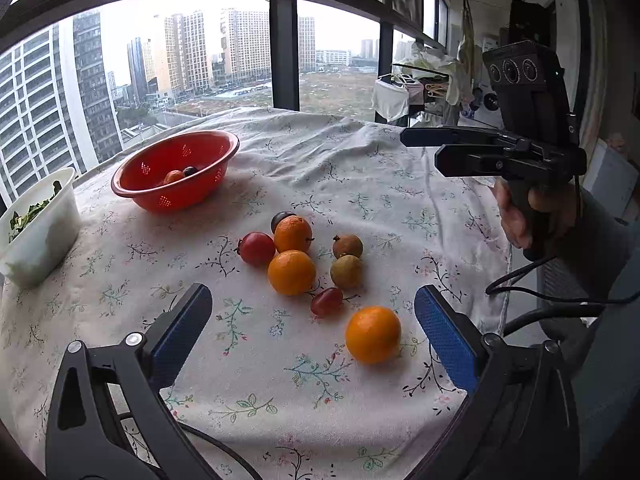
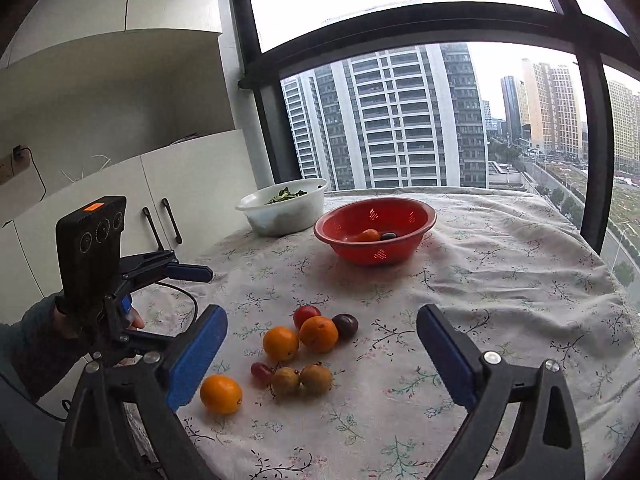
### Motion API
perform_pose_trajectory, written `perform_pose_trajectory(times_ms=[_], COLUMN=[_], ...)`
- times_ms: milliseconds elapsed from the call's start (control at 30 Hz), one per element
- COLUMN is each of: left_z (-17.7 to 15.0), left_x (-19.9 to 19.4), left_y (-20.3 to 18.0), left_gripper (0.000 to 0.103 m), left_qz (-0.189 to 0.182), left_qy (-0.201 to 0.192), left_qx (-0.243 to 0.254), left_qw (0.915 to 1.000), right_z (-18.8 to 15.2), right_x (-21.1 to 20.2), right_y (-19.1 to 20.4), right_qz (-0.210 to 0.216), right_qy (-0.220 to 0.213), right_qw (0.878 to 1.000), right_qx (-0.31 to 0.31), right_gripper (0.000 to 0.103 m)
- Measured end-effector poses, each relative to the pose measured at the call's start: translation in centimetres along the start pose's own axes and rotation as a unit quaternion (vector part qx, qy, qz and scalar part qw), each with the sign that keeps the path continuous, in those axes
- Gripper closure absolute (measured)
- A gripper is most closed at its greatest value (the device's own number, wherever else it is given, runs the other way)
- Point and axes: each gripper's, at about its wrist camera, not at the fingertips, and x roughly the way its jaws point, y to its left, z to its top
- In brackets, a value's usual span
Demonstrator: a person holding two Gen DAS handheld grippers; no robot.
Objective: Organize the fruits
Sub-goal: 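Move both tools back toward the remaining fruits, then close the left tool around the large orange while the right tool grasps a brown round fruit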
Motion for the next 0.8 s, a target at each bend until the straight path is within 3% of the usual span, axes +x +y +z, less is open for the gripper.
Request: perform_pose_trajectory(times_ms=[200, 500, 533, 667, 800], left_z=[-1.2, -1.5, -1.3, -1.0, -1.2], left_x=[2.2, 3.9, 4.1, 4.6, 5.1], left_y=[-3.3, -4.2, -4.1, -3.5, -3.3], left_gripper=[0.0, 0.002, 0.005, 0.035, 0.044], left_qz=[-0.019, -0.036, -0.035, -0.032, -0.025], left_qy=[0.049, 0.08, 0.082, 0.095, 0.103], left_qx=[0.048, 0.037, 0.034, 0.019, 0.009], left_qw=[0.9974, 0.9955, 0.9955, 0.9948, 0.9943], right_z=[-3.2, -4.3, -4.4, -4.6, -4.7], right_x=[-0.5, -0.2, -0.2, 0.2, 0.2], right_y=[0.3, 1.3, 1.3, 1.5, 1.7], right_qz=[0.004, -0.009, -0.009, -0.012, -0.013], right_qy=[0.012, 0.024, 0.024, 0.033, 0.035], right_qw=[0.999, 1.0, 1.0, 0.999, 0.999], right_qx=[0.033, 0.017, 0.017, 0.017, 0.014], right_gripper=[0.005, 0.008, 0.008, 0.012, 0.013])
